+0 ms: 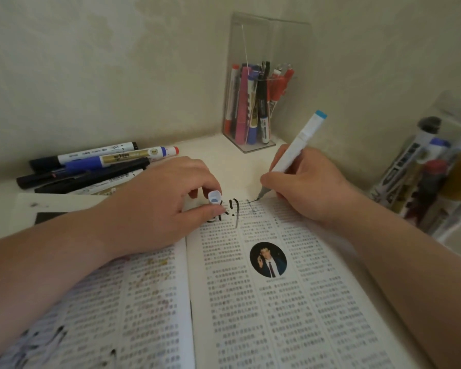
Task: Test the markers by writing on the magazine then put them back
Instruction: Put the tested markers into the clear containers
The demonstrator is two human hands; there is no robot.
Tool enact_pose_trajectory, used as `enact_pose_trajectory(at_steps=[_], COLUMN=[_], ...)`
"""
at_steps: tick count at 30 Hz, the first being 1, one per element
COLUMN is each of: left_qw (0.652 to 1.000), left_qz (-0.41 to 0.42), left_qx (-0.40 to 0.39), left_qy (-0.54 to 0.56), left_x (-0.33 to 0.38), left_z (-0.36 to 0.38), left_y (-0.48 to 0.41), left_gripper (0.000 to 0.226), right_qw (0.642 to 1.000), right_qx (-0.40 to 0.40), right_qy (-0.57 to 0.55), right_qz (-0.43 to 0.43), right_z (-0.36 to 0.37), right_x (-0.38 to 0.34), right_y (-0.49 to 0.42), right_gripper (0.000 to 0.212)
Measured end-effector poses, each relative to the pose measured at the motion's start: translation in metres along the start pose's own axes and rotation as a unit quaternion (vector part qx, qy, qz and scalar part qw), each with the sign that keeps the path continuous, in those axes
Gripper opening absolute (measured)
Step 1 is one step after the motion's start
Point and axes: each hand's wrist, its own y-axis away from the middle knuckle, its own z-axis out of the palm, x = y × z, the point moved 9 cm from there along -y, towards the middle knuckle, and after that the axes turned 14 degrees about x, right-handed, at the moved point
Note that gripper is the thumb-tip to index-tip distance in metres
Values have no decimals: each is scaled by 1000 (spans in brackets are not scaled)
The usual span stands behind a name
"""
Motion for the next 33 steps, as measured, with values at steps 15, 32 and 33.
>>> enact_pose_trajectory(at_steps=[15,32,33], left_qw=[999,999,999], left_qz=[-40,-17,-19], left_qx=[0,24,26], left_qy=[15,19,19], left_x=[-7,2,2], left_z=[1,-6,-7], left_y=[5,1,1], left_gripper=[21,35,35], right_qw=[996,995,994], right_qx=[-32,-64,-69], right_qy=[-82,-79,-80], right_qz=[7,-20,-21], right_z=[4,8,8], right_x=[-4,-7,-7], right_y=[11,13,13], right_gripper=[19,18,18])
